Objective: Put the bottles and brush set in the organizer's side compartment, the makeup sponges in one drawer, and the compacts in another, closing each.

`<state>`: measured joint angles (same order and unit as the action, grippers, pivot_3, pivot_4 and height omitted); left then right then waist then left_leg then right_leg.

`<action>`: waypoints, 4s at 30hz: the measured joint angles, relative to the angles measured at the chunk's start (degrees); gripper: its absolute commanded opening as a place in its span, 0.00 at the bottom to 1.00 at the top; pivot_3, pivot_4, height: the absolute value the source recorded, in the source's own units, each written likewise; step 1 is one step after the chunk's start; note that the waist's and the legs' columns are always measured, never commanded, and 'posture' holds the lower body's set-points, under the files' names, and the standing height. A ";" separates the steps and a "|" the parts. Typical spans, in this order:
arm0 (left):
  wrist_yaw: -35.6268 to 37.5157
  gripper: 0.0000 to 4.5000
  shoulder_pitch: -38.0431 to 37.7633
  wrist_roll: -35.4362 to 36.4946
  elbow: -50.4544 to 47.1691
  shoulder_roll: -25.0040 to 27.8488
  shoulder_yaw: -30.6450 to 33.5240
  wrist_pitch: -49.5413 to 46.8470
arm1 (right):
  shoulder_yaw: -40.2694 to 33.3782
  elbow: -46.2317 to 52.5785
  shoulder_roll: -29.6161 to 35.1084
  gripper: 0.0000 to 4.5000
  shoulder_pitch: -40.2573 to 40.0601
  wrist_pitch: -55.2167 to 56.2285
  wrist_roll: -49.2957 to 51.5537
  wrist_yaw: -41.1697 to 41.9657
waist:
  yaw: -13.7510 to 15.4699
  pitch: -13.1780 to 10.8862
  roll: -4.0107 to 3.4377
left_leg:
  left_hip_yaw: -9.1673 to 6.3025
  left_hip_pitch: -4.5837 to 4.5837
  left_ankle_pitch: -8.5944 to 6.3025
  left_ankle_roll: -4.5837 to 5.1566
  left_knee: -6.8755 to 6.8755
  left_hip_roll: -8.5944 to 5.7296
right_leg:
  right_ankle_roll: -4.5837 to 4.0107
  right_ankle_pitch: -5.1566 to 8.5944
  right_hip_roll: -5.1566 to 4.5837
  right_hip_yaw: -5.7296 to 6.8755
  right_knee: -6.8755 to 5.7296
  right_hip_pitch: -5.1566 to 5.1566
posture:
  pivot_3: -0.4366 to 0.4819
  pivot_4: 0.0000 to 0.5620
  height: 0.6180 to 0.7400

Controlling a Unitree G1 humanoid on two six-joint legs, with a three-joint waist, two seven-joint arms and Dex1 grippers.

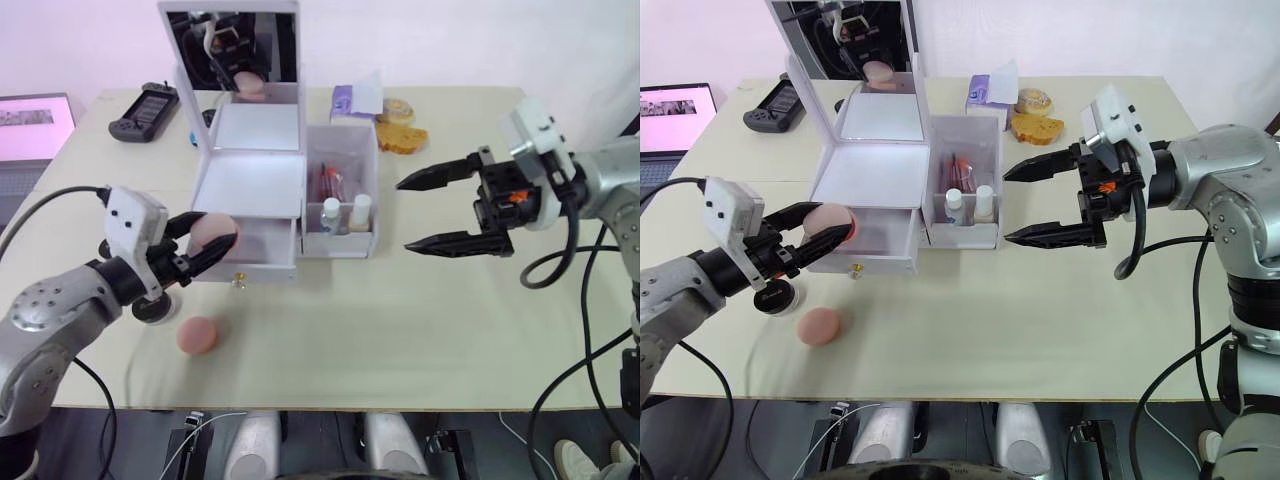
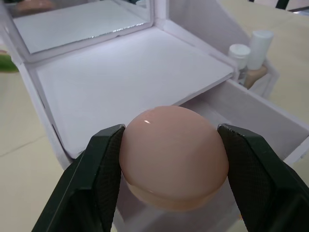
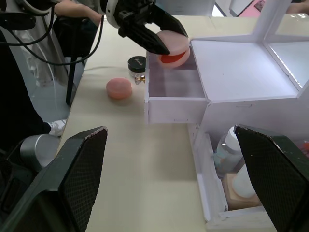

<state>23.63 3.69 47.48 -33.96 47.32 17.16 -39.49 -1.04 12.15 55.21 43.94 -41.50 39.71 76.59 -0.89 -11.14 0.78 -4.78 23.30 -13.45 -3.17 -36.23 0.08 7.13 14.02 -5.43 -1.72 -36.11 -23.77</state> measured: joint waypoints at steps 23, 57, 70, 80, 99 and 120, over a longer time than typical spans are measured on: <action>3.44 0.99 -1.75 9.97 -1.14 -0.76 13.70 -5.46 | 0.42 -0.93 -0.33 1.00 2.03 -1.10 0.73 -0.02 | -0.23 0.00 0.00 | -0.01 0.00 0.00 0.00 0.00 0.00 | 0.01 0.00 -0.01 0.00 0.00 -0.01 | 0.48 0.27 1.00; 39.59 0.99 -54.73 -9.39 13.23 -34.20 36.12 38.28 | 9.19 -21.71 -9.10 1.00 12.81 6.25 -11.39 10.96 | -1.56 0.04 0.11 | 0.11 0.11 -0.02 -0.03 0.01 0.01 | -0.30 0.15 -0.11 0.00 0.28 -0.14 | 0.48 0.27 1.00; 37.51 0.99 -53.56 -8.62 15.56 -29.08 32.70 38.67 | 7.35 -17.16 -6.07 1.00 11.83 0.08 -9.87 9.22 | -1.33 0.05 0.12 | 0.11 0.15 -0.02 -0.02 0.01 0.01 | -0.30 0.15 -0.11 0.00 0.25 -0.20 | 0.48 0.27 1.00; 36.73 0.99 -43.67 -2.84 27.73 -12.54 37.49 33.24 | -0.41 -23.54 5.25 1.00 -4.26 5.57 -11.32 11.05 | -1.39 0.10 0.15 | 0.19 0.08 -0.01 -0.01 0.07 0.10 | -0.41 0.21 0.00 -0.09 -0.04 -0.30 | 0.48 0.27 1.00; 36.85 0.99 -43.52 -13.14 13.04 -22.85 17.59 36.14 | -5.87 -7.64 4.34 1.00 -12.20 1.44 -4.60 5.69 | -1.40 0.12 0.13 | 0.37 0.06 -0.01 -0.01 -0.01 0.12 | -0.38 0.20 0.01 -0.26 0.00 -0.27 | 0.48 0.27 1.00; 21.00 0.99 -33.51 -29.17 20.83 -29.48 1.54 46.57 | -7.77 -1.85 5.22 1.00 -13.82 -0.43 -0.13 2.31 | 0.30 0.42 -0.27 | 0.37 -0.06 -0.01 -0.01 -0.05 0.11 | -0.36 0.19 0.01 -0.25 0.02 -0.06 | 0.48 0.27 1.00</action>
<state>44.63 -29.82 18.31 -13.14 17.84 18.71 7.08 -8.82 10.29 60.42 30.11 -41.92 39.59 78.90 -0.59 -10.72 0.51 -4.41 23.24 -13.47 -3.18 -36.28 0.18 6.77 14.20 -5.42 -1.97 -36.10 -23.83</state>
